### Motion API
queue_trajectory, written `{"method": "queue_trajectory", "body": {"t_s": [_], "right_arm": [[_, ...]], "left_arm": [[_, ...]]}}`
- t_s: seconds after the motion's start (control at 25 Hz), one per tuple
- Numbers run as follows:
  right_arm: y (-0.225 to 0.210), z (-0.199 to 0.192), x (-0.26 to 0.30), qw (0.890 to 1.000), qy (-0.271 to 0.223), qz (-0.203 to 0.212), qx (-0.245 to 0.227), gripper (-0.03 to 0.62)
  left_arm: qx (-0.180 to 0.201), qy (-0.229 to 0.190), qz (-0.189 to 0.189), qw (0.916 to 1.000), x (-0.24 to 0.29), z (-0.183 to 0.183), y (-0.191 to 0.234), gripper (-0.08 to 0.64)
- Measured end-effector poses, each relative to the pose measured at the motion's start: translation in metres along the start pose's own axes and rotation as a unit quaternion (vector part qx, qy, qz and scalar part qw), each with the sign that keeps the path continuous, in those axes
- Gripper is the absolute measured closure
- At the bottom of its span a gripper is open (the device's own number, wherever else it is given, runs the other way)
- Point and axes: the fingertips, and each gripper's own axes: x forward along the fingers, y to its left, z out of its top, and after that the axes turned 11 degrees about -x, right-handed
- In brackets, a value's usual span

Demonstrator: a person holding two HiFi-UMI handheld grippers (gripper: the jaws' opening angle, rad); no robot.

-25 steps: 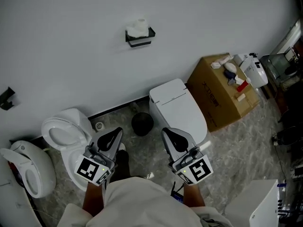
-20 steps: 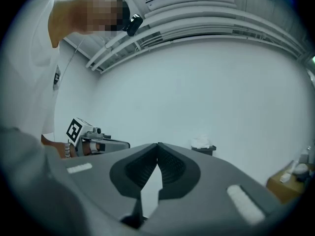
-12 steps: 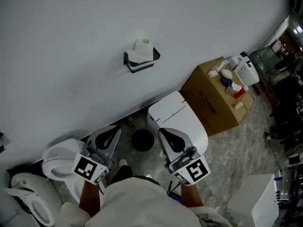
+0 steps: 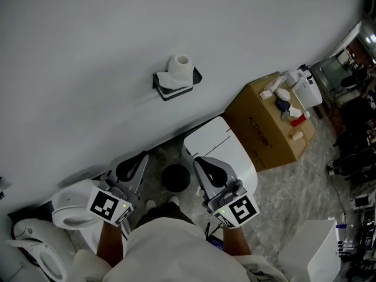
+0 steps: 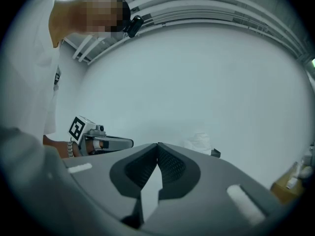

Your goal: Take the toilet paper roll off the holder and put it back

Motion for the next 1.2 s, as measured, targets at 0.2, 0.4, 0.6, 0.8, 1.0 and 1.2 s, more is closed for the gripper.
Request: {"method": "queue_trajectory", "body": {"t_s": [0.2, 0.4, 0.6, 0.8, 1.0, 1.2], "right_arm": [[-0.026, 0.005, 0.007, 1.000, -0.014, 0.009, -0.005, 0.592], [-0.037, -0.006, 0.004, 1.000, -0.015, 0.016, 0.009, 0.591], [-0.061, -0.006, 0.007, 1.000, -0.017, 0.004, -0.002, 0.544], [-0.088, -0.002, 0.030, 0.999, -0.020, 0.002, -0.028, 0.403], [-0.113, -0.004, 0.068, 0.998, -0.018, 0.001, -0.052, 0.331], [-0.141, -0.011, 0.112, 0.998, -0.011, -0.004, -0.061, 0.314]], "left_arm": [[0.009, -0.004, 0.012, 0.9999, 0.017, 0.008, -0.002, 0.555], [0.012, 0.001, 0.019, 0.9997, 0.028, 0.003, -0.005, 0.555], [0.015, 0.003, 0.024, 0.9996, 0.041, 0.000, -0.003, 0.555], [0.023, 0.001, 0.019, 0.9996, 0.047, 0.000, -0.007, 0.555], [0.024, 0.007, 0.027, 0.9993, 0.048, -0.006, 0.001, 0.526], [0.016, 0.014, 0.032, 0.9993, 0.049, -0.012, 0.012, 0.522]]}}
